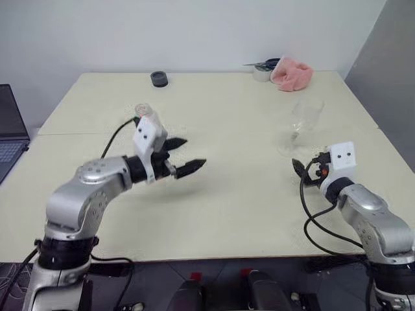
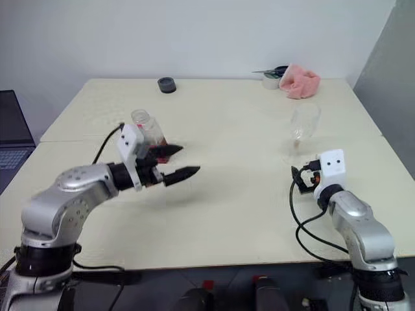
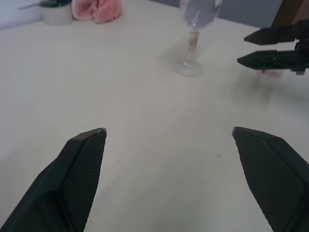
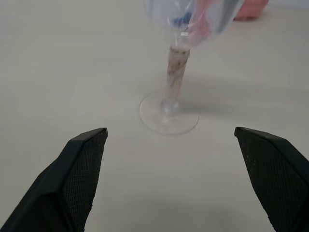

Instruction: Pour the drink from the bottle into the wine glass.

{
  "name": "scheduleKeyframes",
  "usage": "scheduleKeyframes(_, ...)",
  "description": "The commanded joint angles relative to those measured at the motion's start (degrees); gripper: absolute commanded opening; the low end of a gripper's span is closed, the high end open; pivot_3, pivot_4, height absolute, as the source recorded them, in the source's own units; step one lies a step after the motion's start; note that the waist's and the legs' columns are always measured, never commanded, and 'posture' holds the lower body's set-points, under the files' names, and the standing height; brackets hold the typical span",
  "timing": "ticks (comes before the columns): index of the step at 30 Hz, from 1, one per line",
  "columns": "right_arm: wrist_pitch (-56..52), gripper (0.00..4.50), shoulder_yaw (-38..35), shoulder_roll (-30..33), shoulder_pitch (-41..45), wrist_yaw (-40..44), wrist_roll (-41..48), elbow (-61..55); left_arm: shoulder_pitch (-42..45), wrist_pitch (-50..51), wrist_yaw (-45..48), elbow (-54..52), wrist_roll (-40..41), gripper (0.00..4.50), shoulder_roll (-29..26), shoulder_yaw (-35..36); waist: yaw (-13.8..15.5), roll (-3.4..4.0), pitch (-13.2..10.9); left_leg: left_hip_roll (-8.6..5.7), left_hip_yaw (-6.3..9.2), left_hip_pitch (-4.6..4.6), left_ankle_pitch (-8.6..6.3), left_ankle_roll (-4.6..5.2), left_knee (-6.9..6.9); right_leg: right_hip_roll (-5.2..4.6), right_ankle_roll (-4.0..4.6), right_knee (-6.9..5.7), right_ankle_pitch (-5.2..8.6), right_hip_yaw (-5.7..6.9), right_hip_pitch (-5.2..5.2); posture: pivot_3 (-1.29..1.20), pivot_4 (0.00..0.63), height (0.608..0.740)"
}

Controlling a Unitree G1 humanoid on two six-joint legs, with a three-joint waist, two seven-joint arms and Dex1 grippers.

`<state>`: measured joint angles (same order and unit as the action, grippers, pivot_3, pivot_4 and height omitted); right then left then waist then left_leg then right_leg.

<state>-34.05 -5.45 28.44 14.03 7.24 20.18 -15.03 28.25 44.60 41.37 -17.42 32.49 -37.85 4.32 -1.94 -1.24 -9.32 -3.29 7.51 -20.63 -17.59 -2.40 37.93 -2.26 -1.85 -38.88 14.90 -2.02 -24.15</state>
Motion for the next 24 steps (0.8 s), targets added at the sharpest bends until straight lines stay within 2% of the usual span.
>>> scheduleKeyframes(1, 3.92, 4.50, -0.24, -2.41, 2.88, 0.13, -2.54, 4.13, 1.57, -1.29, 0.07, -0.05, 0.01, 4.46, 1.49, -0.71, 0.05, 0.00, 0.00, -0.03, 0.00, -0.02, 0.00, 0.00, -0.01, 0.00, 0.00, 0.00, 0.00, 0.00, -0.01, 0.00, 0.150, 0.740)
scheduleKeyframes(9, 9.74, 4.50, -5.22, -9.40, 10.17, 0.08, -2.06, 19.07, 1.56, -0.79, -1.12, -3.07, 0.32, 4.46, 5.16, -3.47, 0.20, 0.01, -0.01, -0.10, 0.01, -0.07, 0.00, 0.00, 0.02, -0.02, 0.01, 0.02, -0.01, -0.04, -0.04, 0.00, 0.150, 0.740)
scheduleKeyframes(15, 15.47, 4.50, -5.93, -11.52, 15.59, 0.24, -4.02, 28.91, 1.64, -1.15, -1.57, -3.13, -0.06, 4.46, 5.85, -3.75, 0.00, 0.01, -0.01, -0.07, -0.04, -0.04, 0.00, 0.00, 0.00, -0.02, 0.02, 0.00, -0.01, -0.09, -0.04, 0.00, 0.150, 0.740)
scheduleKeyframes(24, 19.76, 4.50, -6.25, -12.94, 20.52, 1.47, -4.20, 36.38, 1.58, -1.32, -1.92, -2.77, 0.10, 4.46, 5.71, -2.90, 0.04, 0.01, -0.01, -0.09, -0.05, -0.05, 0.00, 0.00, 0.01, -0.02, 0.02, -0.01, -0.01, -0.08, -0.05, 0.00, 0.150, 0.740)
